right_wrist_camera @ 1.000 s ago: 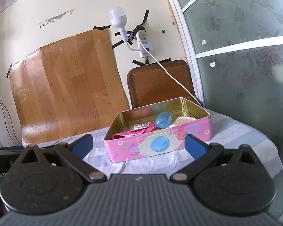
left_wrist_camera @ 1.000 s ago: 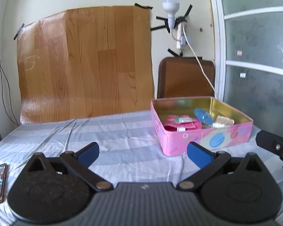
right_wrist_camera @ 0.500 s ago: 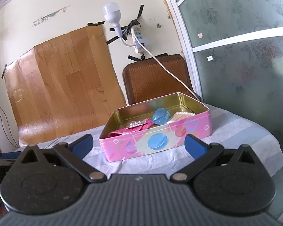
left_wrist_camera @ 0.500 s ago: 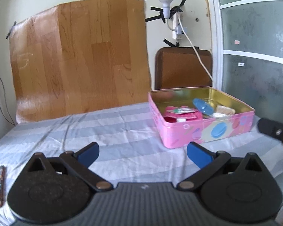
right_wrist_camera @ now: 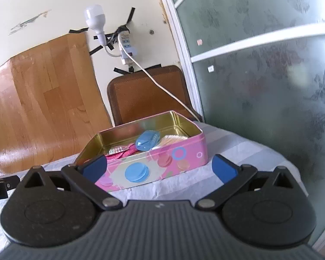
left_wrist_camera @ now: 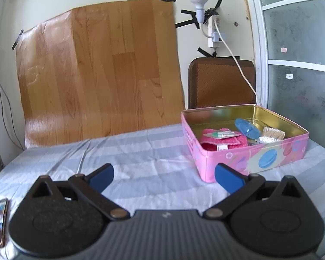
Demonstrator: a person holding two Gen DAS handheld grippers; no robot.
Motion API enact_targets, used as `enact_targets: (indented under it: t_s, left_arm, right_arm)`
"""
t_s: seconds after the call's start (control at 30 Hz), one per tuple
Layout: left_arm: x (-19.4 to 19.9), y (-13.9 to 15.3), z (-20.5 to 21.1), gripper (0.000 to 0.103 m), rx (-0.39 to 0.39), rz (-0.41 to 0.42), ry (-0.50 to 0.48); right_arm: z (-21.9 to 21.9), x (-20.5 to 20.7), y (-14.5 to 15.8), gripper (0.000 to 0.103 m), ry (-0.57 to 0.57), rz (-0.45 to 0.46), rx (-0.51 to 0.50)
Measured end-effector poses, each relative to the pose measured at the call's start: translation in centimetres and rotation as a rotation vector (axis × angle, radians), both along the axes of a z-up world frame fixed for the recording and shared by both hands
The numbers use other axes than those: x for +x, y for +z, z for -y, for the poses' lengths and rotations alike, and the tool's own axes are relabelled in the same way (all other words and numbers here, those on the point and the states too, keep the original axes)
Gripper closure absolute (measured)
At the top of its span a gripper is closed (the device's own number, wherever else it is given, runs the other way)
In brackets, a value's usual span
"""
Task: Organize soft objects
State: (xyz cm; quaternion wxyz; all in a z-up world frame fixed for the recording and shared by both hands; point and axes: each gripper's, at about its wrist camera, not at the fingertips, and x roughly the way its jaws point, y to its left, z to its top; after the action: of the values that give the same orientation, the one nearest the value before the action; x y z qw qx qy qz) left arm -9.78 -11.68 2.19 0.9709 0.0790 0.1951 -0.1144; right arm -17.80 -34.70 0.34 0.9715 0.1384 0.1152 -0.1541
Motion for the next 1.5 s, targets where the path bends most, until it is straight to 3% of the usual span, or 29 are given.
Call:
enact_targets:
  t_s: [0.2,0.47,0.8,1.23,1.5]
  left_arm:
    - [1.4,-0.2,2.4,0.000,0.019,-0.020,-0.054]
    - [2.9,-1.4,4.1,0.000,0.043,-0.066,-0.145]
    - [4.6,-2.5,1.8,0.000,0.000,-0.107,-0.098]
    - [4.1,-2.3,2.1,0.000,0.013,-0.124,-0.102]
    - [4.4,-1.5,2.2,0.000,-0.009,-0.126,-0.091]
  right_arm:
    - [0.6,0.7,-0.6,0.000,-0.001,-0.021,0.054]
    - [-0.4,1.5,-1.2,0.000,0.008,-0.071,0.043]
    - [-1.2,2.9,-1.4,0.000,-0.031,-0.129,0.011]
    - [-4.0,2.6,-0.3,0.000,0.041,-0.132,-0.076]
    - [-3.8,3.8,1.1,0.000,0.109,-0.109,-0.024]
